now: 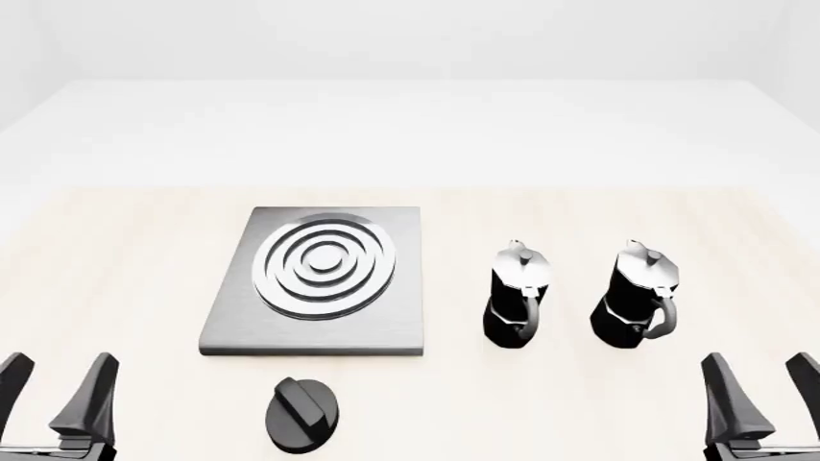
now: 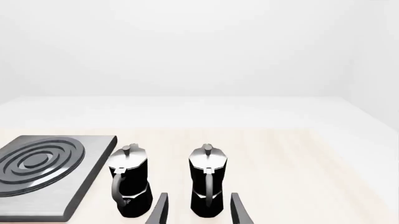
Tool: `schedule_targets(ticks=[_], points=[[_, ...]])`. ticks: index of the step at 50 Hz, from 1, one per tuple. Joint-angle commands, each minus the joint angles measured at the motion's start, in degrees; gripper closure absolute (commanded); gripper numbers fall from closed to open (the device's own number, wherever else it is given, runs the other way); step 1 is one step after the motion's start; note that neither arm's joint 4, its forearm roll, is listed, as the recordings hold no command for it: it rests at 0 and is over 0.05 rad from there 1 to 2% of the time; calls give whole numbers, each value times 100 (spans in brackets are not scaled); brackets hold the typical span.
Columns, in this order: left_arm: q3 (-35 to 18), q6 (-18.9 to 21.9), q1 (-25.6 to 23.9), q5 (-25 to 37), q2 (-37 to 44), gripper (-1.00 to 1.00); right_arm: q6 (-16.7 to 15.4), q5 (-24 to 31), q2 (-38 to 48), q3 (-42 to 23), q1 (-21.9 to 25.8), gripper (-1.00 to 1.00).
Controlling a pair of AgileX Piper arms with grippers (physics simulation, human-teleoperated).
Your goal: Turn off the stove.
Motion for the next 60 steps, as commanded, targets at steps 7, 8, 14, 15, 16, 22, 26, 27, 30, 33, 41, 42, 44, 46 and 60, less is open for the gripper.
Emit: schedule_targets(ticks=[7, 8, 14, 15, 16, 22, 26, 27, 30, 33, 41, 42, 44, 46, 60], points=[[-17, 29, 11, -28, 46, -100, -56, -4, 29, -5, 53, -100], [-15, 32, 8, -24, 40, -100, -48, -1, 31, -5, 62, -100], [-18, 47, 53, -59, 75, -100, -25, -8, 26, -10, 74, -100], [-39, 50, 60, -66, 104, -100, -43, -11, 31, -5, 81, -100], [-65, 90, 61, -36, 73, -100, -40, -9, 31, -3, 79, -100], [-88, 11, 1, -335, 833, -100, -24, 8, 13, -6, 129, -100], [-102, -72, -35, -689, 1495, -100, -19, 19, 3, -8, 148, -100], [-133, -36, -49, -742, 1600, -100, -23, 23, 4, -6, 151, -100], [-270, 17, -219, -1116, 2360, -100, -29, 30, 2, -5, 167, -100], [-576, -320, -294, -1103, 2940, -100, -14, 28, 0, -10, 172, -100], [-1137, -330, -465, -486, 3148, -100, -19, 27, -2, -8, 164, -100], [-1165, -368, -517, -514, 3397, -100, -20, 28, -2, -8, 167, -100], [-1267, -410, -604, -457, 3682, -100, -26, 33, -2, -7, 194, -100], [-1322, -466, -803, -399, 3819, -100, -14, 54, 0, -5, 218, -100], [-1751, -1424, -1046, 2, 4500, -100, -73, 74, 14, 1, 306, -100]])
